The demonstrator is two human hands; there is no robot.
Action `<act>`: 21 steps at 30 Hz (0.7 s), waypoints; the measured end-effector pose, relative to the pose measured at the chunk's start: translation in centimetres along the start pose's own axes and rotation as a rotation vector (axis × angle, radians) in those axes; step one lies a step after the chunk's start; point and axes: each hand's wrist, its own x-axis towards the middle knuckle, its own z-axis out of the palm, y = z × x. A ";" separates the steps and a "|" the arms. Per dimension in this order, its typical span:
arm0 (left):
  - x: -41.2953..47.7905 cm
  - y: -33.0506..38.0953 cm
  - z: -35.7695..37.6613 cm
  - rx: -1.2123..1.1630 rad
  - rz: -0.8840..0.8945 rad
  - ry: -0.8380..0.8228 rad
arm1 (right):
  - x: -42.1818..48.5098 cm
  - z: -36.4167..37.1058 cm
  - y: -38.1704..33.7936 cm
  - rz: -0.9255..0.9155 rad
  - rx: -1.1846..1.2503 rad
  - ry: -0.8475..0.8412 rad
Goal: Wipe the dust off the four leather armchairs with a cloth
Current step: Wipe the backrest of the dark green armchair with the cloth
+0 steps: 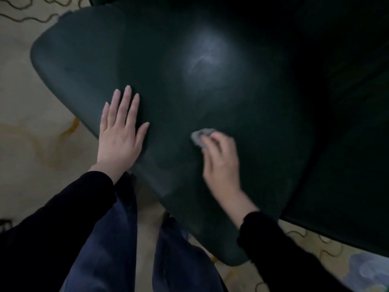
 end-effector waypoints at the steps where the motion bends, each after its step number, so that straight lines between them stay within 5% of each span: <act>1: 0.0 0.1 0.0 -0.007 -0.003 0.010 | -1.6 0.6 -1.7 -0.027 0.015 -0.033; 5: -0.4 0.2 -0.3 -0.026 -0.002 0.000 | -4.3 1.3 -4.9 -0.022 0.113 -0.126; 8: -1.1 0.3 -0.6 -0.011 0.016 -0.016 | -2.1 -0.7 -2.8 0.029 0.129 -0.016; 12: -1.7 0.1 -0.5 -0.008 0.026 -0.019 | 0.4 -4.2 4.4 0.328 -0.061 0.238; 15: -1.9 -0.1 -0.3 -0.013 0.033 -0.019 | -2.0 -5.5 7.0 0.532 -0.171 0.270; 21: -2.0 -0.1 -0.1 -0.038 0.029 -0.009 | -7.7 -1.7 0.8 0.747 -0.197 0.307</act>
